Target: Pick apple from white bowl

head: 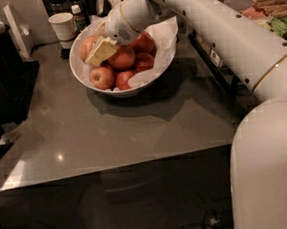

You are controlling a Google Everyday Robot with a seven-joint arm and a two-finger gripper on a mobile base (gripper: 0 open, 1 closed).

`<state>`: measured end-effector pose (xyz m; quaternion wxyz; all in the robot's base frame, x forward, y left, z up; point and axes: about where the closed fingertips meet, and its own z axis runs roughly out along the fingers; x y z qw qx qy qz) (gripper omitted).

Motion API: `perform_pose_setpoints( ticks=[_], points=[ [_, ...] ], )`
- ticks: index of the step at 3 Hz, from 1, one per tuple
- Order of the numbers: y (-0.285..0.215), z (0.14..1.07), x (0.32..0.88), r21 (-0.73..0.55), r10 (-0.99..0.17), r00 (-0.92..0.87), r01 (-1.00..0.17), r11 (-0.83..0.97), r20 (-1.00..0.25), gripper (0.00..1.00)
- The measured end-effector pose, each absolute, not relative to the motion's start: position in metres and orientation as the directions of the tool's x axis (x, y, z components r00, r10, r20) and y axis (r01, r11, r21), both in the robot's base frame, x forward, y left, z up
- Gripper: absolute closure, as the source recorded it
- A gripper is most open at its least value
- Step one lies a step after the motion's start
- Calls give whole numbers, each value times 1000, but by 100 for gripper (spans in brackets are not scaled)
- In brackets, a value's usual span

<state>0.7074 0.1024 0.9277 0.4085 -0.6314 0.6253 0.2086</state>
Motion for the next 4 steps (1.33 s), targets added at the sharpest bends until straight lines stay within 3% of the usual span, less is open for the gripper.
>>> perform_pose_setpoints(
  ticks=[2, 4],
  points=[
    [86, 1006, 686, -368, -398, 313, -927, 68, -862, 100],
    [64, 1031, 679, -420, -373, 375, -907, 44, -849, 100]
  ],
)
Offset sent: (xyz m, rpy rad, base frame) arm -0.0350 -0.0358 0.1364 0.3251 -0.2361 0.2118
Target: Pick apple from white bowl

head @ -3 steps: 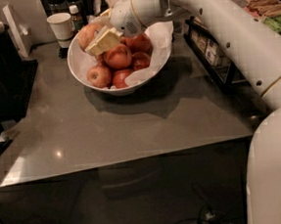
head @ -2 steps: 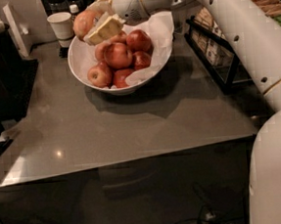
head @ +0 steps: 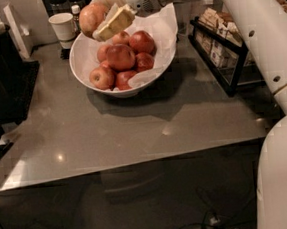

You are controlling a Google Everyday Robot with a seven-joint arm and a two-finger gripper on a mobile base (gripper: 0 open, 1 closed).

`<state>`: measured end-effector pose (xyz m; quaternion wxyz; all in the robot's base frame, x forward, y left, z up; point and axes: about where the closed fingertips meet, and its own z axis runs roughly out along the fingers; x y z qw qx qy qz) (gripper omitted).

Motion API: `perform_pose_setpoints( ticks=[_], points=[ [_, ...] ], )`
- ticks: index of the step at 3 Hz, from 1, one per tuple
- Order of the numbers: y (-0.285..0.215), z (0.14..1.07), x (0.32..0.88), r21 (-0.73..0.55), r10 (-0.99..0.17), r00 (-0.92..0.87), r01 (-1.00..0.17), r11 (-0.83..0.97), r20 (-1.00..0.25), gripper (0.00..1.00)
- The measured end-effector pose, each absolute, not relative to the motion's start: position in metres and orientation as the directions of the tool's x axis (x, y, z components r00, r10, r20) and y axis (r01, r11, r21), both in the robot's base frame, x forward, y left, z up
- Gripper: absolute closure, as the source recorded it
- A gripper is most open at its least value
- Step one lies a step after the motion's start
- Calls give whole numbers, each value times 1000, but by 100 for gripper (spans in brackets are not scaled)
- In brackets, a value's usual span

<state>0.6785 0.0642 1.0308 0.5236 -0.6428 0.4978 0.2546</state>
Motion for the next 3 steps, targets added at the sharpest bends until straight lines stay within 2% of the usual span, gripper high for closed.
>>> perform_pose_setpoints(
  ticks=[3],
  points=[
    [42, 1003, 675, -362, -383, 297, -926, 109, -875, 100]
  ],
)
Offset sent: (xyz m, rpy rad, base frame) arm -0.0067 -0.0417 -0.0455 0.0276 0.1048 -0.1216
